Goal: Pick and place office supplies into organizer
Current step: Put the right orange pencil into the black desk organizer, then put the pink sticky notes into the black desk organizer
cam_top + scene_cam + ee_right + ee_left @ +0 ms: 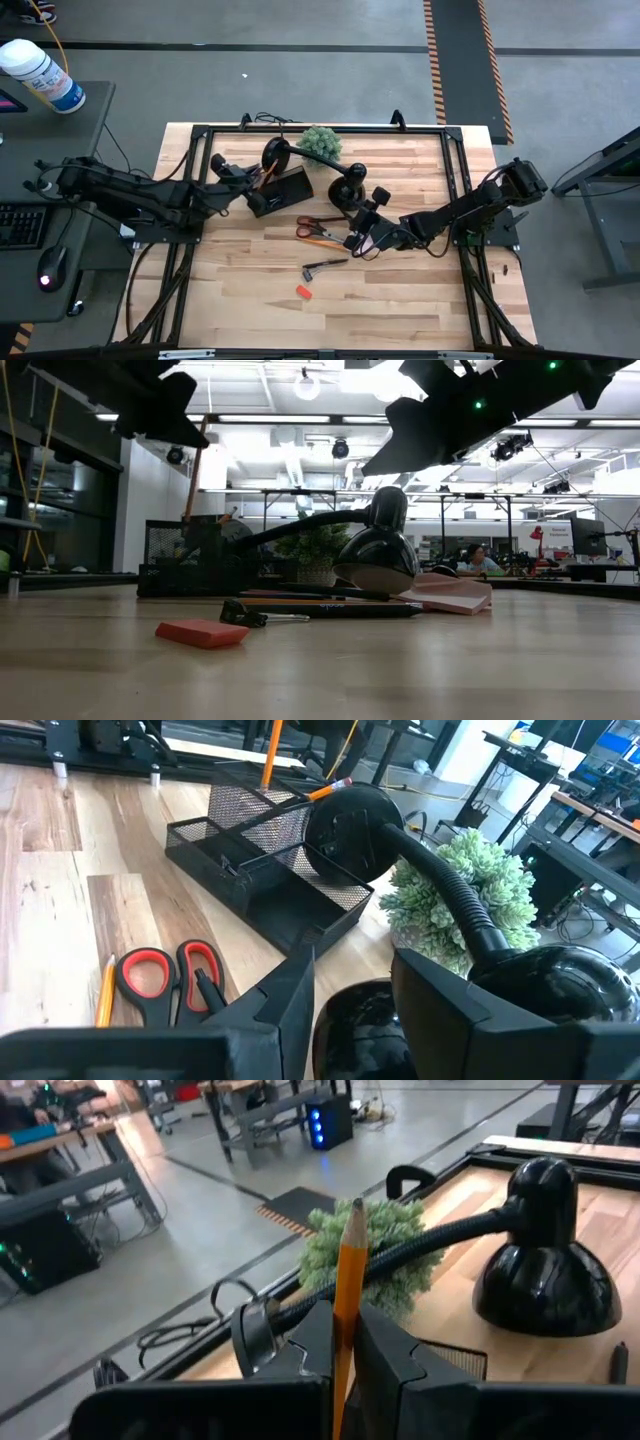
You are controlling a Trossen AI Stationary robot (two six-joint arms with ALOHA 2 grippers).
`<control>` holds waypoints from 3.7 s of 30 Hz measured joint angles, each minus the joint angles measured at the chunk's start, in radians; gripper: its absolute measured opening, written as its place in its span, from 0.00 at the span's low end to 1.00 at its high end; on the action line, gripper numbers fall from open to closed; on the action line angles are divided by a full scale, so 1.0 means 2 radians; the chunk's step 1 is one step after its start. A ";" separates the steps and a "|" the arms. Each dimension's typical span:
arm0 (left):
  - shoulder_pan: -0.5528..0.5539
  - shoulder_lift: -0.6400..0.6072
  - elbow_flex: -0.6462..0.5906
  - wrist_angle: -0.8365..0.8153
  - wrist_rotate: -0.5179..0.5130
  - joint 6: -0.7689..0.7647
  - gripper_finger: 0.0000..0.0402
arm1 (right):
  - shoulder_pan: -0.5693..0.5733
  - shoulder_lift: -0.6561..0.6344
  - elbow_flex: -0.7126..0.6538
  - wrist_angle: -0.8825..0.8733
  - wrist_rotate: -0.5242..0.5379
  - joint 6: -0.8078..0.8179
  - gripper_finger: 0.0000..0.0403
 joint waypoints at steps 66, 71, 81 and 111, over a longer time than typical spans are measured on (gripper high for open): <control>0.025 0.075 0.000 0.160 0.254 0.066 0.45 | -0.002 0.000 0.001 -0.018 -0.142 0.001 0.31; 0.025 0.096 0.000 0.163 0.320 0.062 0.45 | -0.003 0.000 0.001 -0.053 -0.260 0.030 0.31; 0.025 0.206 0.000 0.247 0.384 0.053 0.45 | 0.016 0.000 0.001 -0.128 -0.280 0.078 0.31; 0.025 0.260 0.000 0.302 0.385 0.073 0.45 | -0.044 0.000 0.000 -0.337 -0.296 0.254 0.31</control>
